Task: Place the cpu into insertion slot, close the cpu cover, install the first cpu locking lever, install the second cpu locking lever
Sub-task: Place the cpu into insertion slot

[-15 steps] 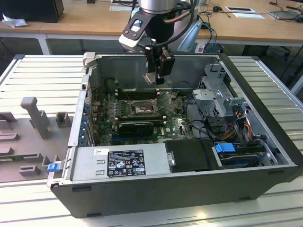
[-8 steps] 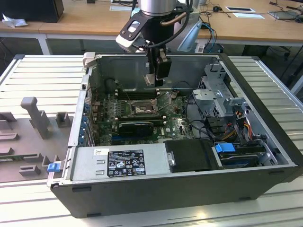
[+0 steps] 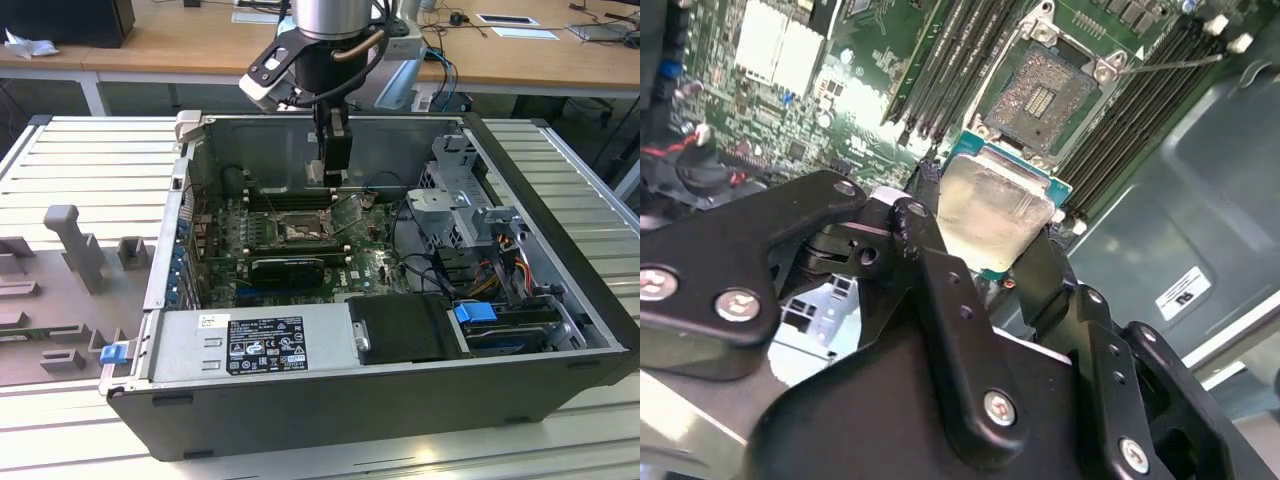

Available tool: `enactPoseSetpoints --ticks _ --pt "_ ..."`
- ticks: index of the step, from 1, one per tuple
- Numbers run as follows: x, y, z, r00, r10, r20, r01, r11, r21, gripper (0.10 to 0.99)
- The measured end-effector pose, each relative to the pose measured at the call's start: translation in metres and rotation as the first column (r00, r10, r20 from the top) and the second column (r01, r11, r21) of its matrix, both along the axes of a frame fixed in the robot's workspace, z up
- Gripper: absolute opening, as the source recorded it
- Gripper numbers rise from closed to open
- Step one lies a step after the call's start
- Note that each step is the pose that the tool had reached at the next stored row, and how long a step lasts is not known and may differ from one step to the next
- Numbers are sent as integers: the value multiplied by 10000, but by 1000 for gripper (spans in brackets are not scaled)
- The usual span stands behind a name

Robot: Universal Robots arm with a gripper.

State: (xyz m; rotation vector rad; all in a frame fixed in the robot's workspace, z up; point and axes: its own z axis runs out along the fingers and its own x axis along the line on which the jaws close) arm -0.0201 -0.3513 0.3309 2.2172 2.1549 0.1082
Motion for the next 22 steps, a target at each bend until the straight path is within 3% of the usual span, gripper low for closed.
enactPoseSetpoints --ticks 6,12,14,18,19,22 --pt "0 0 -48 9925 -1224 0 1224 9925 0 541" --pt "0 0 -81 9787 -2053 0 2053 9787 0 541" --pt "0 0 -99 9642 -2651 -1 2651 9642 -1 541" --pt "0 2 -111 9498 -3130 0 3130 9498 0 541" --pt "0 2 -125 9368 -3498 0 3498 9368 -1 541" --pt "0 2 -143 9189 -3944 0 3944 9189 0 541"
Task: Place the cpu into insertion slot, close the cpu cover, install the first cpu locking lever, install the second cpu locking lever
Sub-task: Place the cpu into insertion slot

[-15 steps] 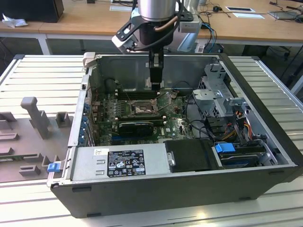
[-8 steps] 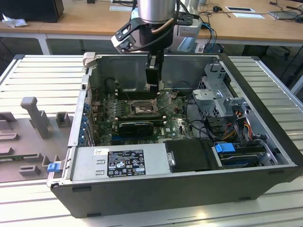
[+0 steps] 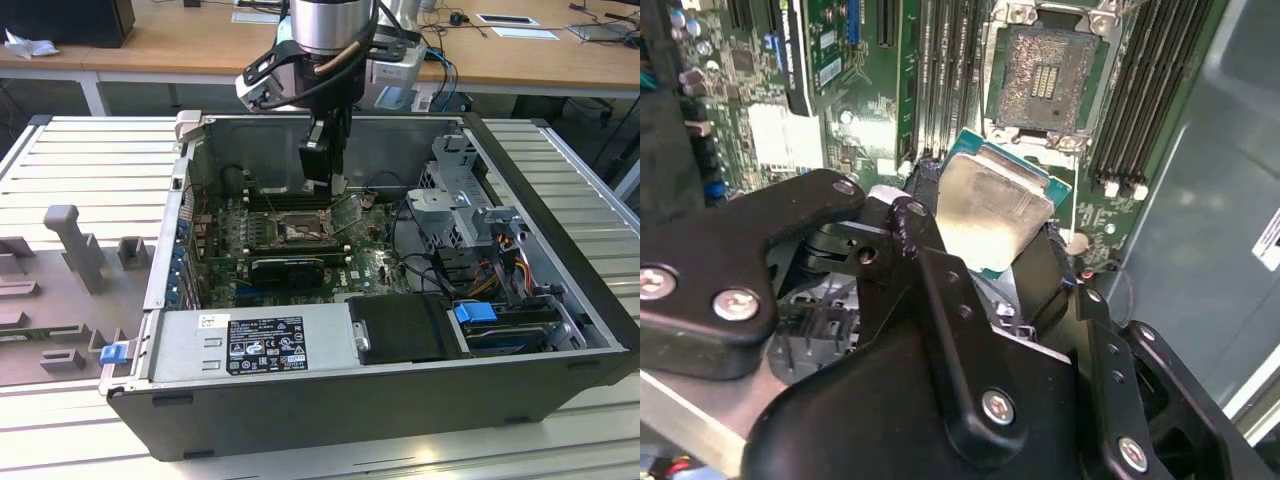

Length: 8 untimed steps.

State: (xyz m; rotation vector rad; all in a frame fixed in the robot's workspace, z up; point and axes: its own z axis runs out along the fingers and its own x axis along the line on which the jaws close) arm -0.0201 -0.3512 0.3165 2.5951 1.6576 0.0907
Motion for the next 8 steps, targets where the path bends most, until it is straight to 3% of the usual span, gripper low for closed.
enactPoseSetpoints --ticks 3,5,8 --pt "0 0 -29 9965 -834 -1 834 9965 -1 541" --pt "0 0 -36 9944 -1061 -1 1061 9944 -1 541" --pt "0 0 -51 9859 -1672 0 1672 9859 -1 541"
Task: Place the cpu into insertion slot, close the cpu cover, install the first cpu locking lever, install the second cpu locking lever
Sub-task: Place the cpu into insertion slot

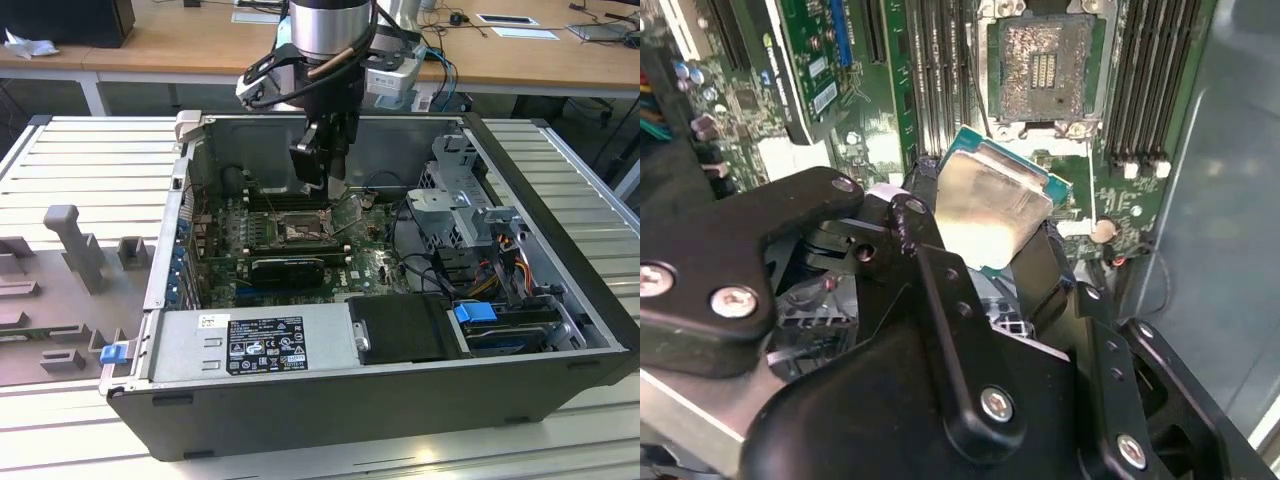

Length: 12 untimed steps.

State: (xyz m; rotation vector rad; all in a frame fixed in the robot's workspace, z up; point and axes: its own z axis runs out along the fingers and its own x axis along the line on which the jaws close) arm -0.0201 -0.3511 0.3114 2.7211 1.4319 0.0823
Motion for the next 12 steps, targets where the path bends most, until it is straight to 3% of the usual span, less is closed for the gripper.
enactPoseSetpoints --ticks 3,4,8,12 --pt "-1 1 -33 9967 -810 1 810 9967 -7 541" --pt "-1 8 -42 9977 -680 2 680 9977 -58 541" --pt "0 9 -69 9999 121 2 -121 9999 -62 541" --pt "0 9 -92 9932 1161 3 -1161 9932 -34 541"
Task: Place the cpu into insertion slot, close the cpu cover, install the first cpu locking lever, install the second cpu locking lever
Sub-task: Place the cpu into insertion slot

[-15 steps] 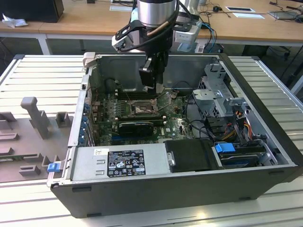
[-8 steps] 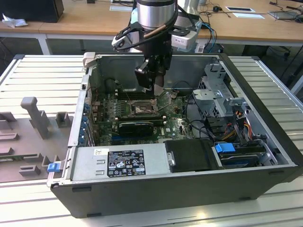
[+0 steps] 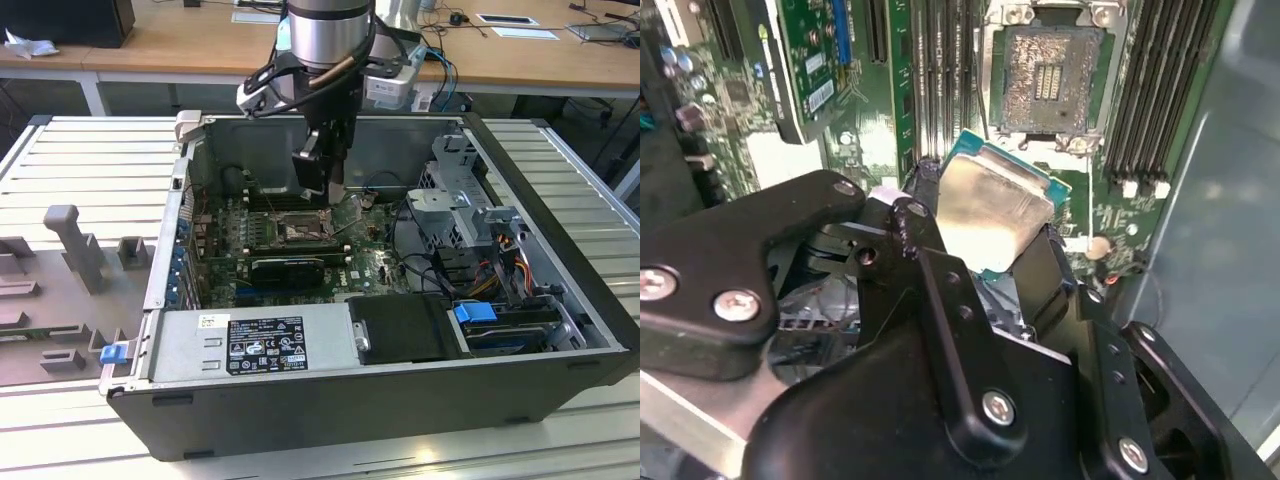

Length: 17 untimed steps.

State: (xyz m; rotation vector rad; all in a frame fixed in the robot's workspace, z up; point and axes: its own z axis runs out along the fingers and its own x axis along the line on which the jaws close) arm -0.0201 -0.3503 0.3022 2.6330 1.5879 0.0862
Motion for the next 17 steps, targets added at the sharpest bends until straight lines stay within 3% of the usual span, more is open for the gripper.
enactPoseSetpoints --ticks 4,8,15,16,17 --pt "0 0 -9 9976 698 0 -698 9976 0 541" --pt "0 0 -19 9843 1764 0 -1764 9843 0 541" --pt "0 0 -33 9482 3177 1 -3177 9482 1 541" --pt "0 0 -37 9378 3470 2 -3470 9378 1 541" --pt "0 0 -39 9312 3645 0 -3645 9312 1 541"
